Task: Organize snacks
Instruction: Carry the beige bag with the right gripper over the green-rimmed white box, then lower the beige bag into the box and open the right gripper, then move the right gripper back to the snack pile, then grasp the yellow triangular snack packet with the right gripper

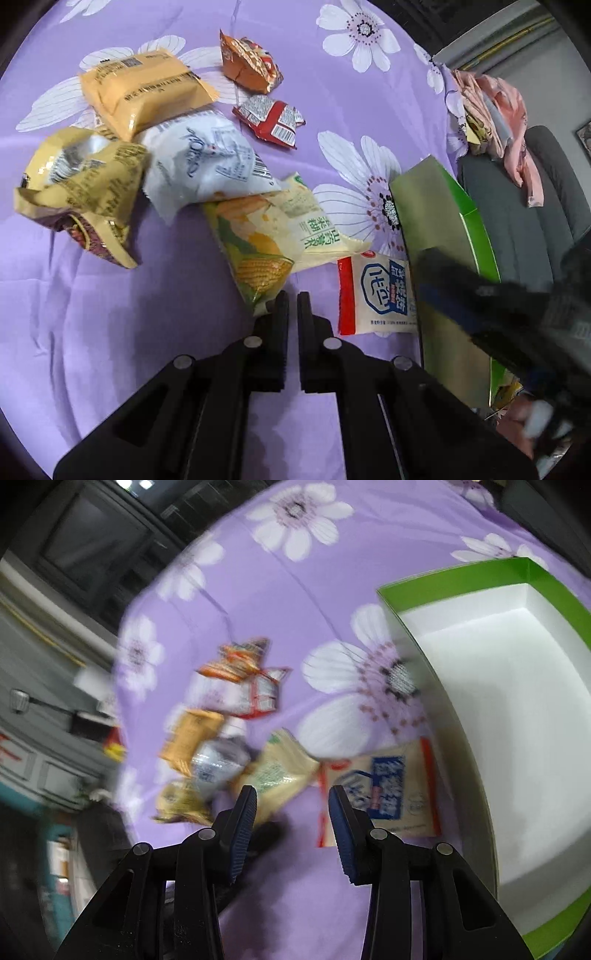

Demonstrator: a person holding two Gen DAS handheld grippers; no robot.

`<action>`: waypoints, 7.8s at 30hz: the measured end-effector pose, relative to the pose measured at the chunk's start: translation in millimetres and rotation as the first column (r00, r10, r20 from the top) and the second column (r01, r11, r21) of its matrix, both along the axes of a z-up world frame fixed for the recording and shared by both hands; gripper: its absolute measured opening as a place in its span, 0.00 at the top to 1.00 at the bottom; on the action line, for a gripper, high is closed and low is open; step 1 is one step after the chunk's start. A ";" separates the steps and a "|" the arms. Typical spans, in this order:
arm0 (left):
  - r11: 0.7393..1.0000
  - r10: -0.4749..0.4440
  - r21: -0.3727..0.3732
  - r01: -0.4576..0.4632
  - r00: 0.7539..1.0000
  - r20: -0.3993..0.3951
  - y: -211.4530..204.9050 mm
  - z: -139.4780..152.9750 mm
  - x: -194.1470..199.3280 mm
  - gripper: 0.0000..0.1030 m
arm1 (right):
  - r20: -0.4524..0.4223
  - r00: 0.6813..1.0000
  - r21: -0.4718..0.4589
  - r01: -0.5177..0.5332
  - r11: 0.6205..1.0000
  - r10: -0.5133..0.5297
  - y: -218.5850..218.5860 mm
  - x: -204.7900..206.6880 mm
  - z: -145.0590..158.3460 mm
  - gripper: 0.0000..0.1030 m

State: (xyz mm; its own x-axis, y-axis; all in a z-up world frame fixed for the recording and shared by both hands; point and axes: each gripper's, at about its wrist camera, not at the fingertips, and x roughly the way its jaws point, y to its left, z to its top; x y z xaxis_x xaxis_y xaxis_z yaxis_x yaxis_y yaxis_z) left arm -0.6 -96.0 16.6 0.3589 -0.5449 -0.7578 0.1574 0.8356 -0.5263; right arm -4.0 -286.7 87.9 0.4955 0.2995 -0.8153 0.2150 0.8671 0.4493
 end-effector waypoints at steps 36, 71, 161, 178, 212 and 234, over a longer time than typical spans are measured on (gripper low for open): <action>0.981 -0.122 -0.156 0.113 0.991 -0.049 -59.6 2.3 18.2 0.76 | -0.040 0.994 0.038 0.108 0.993 -0.106 -37.2 6.3 -34.4 0.46; 0.896 -0.410 -0.118 0.428 0.900 0.150 -203.0 53.0 2.7 0.84 | 0.182 0.795 0.032 0.583 0.812 -0.578 -147.9 -81.9 20.8 0.40; 0.979 0.200 -0.068 -0.193 0.972 0.120 98.1 16.5 37.5 0.26 | 0.119 0.992 0.162 -0.049 0.986 0.030 57.7 78.0 -9.8 0.13; 0.973 0.219 -0.091 -0.210 0.970 0.108 100.6 10.5 31.8 0.34 | 0.074 0.990 0.202 -0.134 0.970 0.121 65.9 82.4 -16.4 0.34; 0.960 0.194 -0.196 -0.201 0.979 -0.056 130.0 -2.0 34.6 0.47 | -0.076 0.962 0.358 -0.220 0.907 0.264 118.8 86.5 -52.1 0.46; 0.969 0.178 -0.162 -0.187 0.982 -0.066 124.7 -14.9 44.1 0.49 | -0.147 0.944 0.298 -0.242 0.923 0.295 148.4 99.6 -61.7 0.46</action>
